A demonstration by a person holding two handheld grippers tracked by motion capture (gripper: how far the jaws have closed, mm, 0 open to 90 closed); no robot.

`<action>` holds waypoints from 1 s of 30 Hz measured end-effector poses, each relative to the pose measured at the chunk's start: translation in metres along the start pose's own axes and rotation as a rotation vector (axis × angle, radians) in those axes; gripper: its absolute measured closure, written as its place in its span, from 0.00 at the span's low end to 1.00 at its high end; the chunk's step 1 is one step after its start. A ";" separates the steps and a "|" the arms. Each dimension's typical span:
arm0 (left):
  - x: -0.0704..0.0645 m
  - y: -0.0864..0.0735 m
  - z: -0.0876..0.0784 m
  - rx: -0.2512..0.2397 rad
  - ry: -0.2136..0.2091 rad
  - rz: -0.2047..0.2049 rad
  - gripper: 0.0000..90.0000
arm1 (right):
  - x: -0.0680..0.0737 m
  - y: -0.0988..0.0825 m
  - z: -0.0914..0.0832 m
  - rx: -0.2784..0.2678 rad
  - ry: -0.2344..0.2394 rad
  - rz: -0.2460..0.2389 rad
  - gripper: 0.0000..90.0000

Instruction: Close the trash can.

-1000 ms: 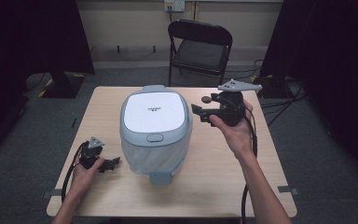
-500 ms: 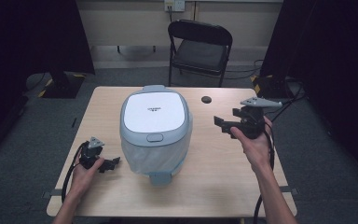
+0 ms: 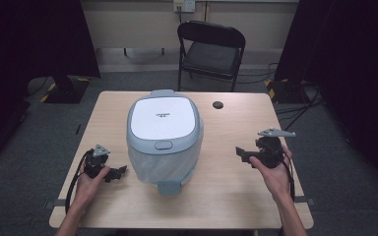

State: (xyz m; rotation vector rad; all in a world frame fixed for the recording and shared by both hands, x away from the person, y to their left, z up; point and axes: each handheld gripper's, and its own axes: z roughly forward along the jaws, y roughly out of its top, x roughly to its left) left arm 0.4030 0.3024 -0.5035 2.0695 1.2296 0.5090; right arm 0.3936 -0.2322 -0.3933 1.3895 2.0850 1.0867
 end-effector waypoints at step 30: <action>-0.001 0.000 0.000 -0.005 -0.005 0.004 0.00 | -0.032 -0.103 0.037 0.089 -0.166 0.015 0.14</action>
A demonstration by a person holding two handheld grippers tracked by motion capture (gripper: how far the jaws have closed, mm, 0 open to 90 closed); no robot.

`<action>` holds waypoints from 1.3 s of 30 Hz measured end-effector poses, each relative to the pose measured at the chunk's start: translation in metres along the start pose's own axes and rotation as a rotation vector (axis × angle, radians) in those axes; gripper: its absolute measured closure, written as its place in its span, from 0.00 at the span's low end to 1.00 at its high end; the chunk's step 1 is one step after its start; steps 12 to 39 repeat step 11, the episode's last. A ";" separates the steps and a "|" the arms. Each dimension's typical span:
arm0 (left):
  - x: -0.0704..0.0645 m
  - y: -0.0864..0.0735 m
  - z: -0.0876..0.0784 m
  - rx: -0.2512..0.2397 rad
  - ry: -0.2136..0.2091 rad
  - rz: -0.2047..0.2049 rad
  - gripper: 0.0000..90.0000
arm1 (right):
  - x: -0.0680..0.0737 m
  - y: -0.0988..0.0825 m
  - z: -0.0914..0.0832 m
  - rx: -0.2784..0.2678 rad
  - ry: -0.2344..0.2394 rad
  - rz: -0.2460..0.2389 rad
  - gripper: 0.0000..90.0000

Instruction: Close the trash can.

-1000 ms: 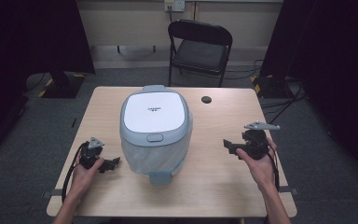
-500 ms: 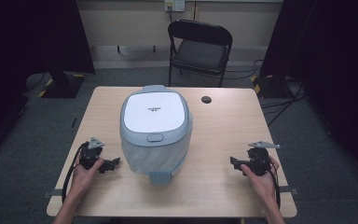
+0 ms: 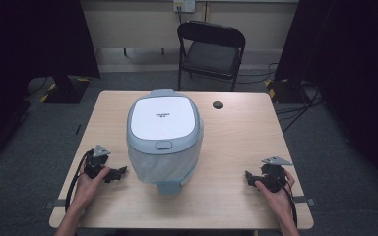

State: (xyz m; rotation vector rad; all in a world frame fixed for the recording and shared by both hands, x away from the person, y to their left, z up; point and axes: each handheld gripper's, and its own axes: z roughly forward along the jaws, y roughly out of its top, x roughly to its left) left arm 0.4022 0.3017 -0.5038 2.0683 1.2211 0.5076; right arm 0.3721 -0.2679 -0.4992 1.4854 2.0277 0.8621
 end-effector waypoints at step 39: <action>0.000 0.000 0.000 0.002 -0.001 0.004 0.00 | -0.001 0.000 0.001 -0.011 0.011 -0.010 0.14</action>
